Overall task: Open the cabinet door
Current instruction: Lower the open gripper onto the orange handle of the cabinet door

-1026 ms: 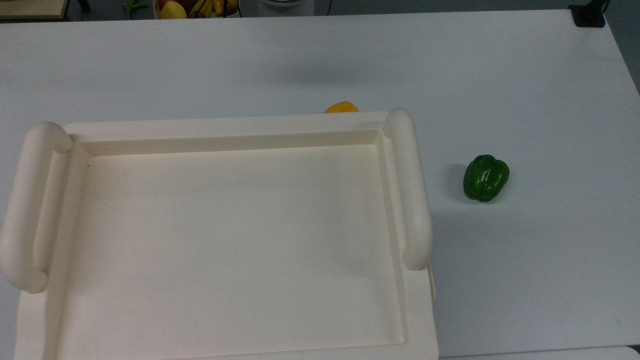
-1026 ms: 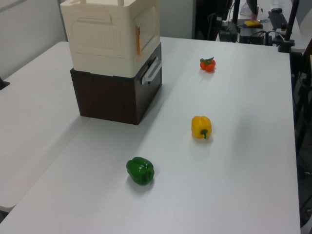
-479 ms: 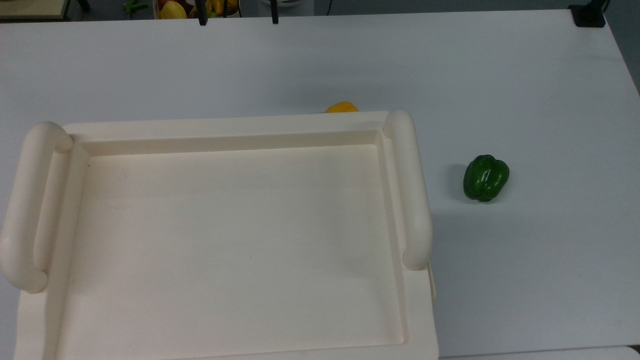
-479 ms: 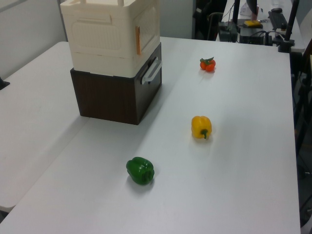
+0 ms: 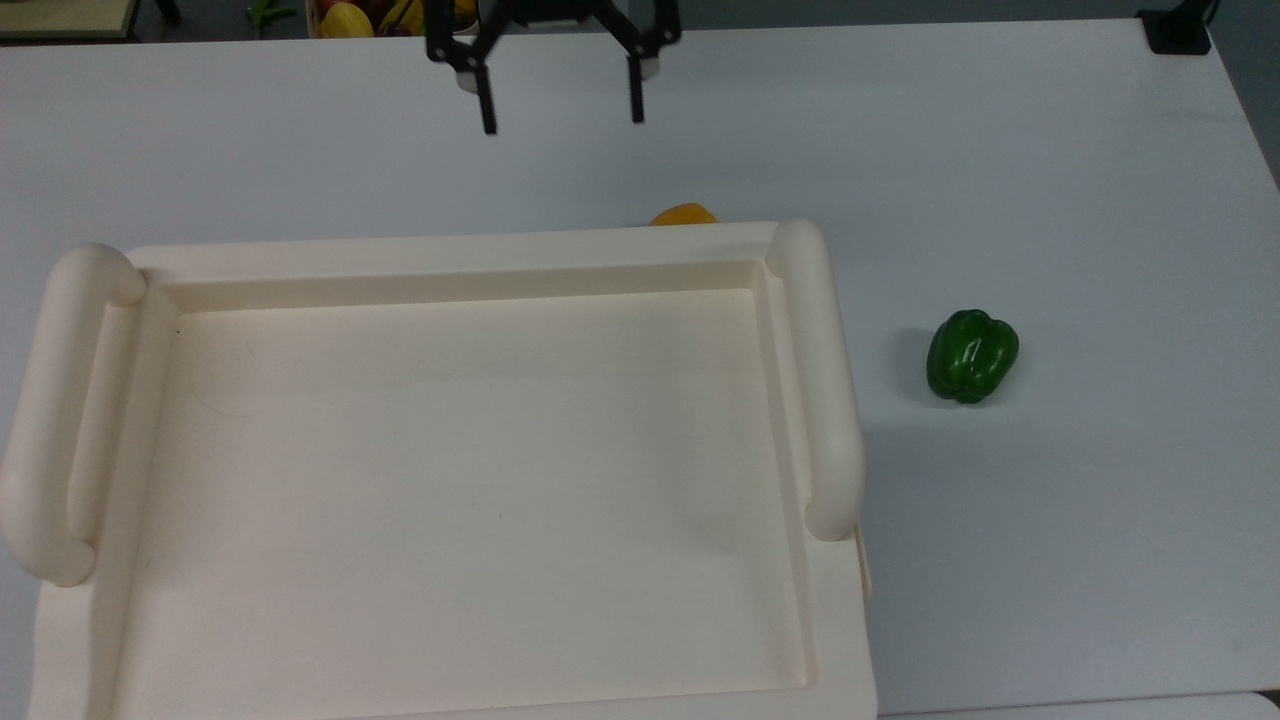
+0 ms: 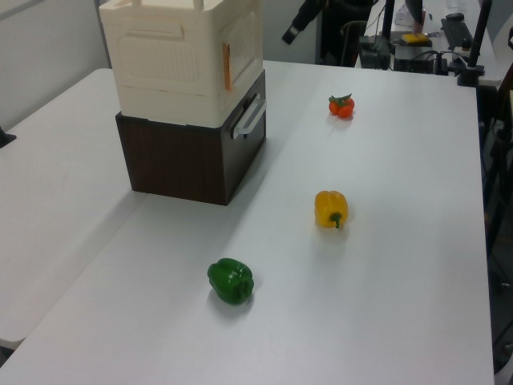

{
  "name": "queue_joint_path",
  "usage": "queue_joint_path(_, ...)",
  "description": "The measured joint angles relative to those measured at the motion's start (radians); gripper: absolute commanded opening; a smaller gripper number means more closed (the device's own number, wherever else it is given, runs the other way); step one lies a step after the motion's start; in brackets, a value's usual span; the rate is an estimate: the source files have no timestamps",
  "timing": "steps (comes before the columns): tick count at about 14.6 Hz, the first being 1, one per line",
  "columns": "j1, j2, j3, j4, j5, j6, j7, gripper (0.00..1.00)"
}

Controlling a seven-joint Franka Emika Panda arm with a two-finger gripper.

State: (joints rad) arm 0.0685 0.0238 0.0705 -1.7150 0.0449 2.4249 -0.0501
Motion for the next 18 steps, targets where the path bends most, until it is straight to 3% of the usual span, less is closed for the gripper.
queue_joint_path(6, 0.033, 0.102, 0.013, -0.013, 0.0, 0.291, 0.055, 1.0)
queue_joint_path(8, 0.046, 0.124, 0.013, -0.013, 0.0, 0.364, 0.064, 0.95)
queue_joint_path(15, 0.073, 0.167, 0.014, -0.012, -0.012, 0.467, 0.072, 0.73)
queue_joint_path(18, 0.075, 0.185, 0.014, -0.005, -0.05, 0.472, 0.074, 0.73)
